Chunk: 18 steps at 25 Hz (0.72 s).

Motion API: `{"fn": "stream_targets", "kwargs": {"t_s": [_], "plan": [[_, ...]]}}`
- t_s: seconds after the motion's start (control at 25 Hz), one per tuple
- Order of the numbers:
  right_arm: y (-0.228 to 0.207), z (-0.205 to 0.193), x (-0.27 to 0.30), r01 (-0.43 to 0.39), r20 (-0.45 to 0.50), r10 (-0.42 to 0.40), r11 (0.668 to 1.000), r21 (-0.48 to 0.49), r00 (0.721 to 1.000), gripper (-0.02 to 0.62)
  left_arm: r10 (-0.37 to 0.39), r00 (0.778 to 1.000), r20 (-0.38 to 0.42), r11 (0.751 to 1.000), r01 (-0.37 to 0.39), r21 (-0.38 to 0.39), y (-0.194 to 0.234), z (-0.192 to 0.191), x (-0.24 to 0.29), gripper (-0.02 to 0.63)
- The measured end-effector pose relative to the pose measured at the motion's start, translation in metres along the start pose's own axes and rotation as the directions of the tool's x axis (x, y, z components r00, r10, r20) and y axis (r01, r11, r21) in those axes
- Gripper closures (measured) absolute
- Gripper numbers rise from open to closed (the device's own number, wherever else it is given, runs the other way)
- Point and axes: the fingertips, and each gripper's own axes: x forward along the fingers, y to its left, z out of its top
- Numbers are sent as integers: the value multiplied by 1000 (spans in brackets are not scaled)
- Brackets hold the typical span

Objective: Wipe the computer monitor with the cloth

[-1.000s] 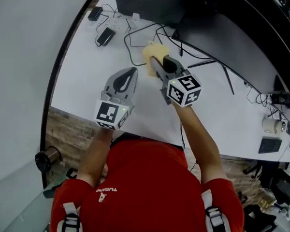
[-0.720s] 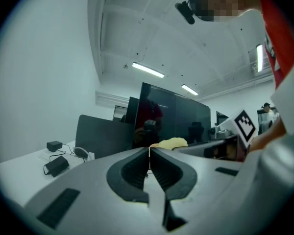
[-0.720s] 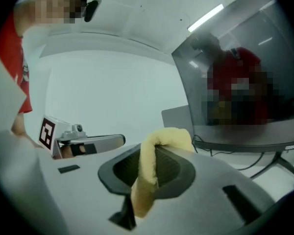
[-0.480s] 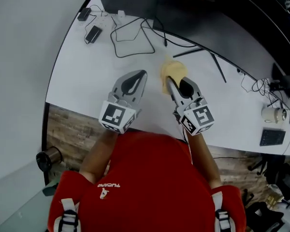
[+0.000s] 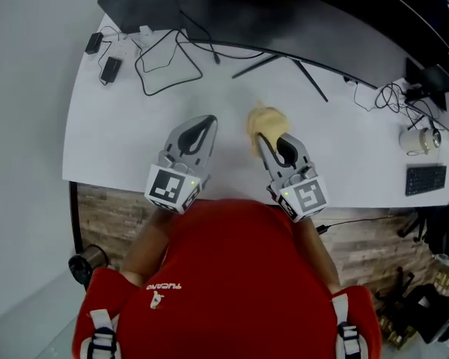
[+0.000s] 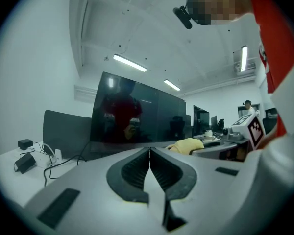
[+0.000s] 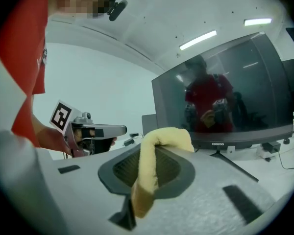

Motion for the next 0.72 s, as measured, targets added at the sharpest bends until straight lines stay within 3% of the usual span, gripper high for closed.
{"fn": "stream_targets", "kwargs": {"t_s": [0.32, 0.72], "plan": [[-15, -1, -10, 42, 22, -43, 999, 32, 999, 538, -48, 999, -6, 999, 48, 17, -12, -10, 8, 595], [-12, -3, -4, 36, 18, -37, 999, 31, 999, 538, -42, 999, 1, 999, 42, 10, -4, -13, 6, 595]]}}
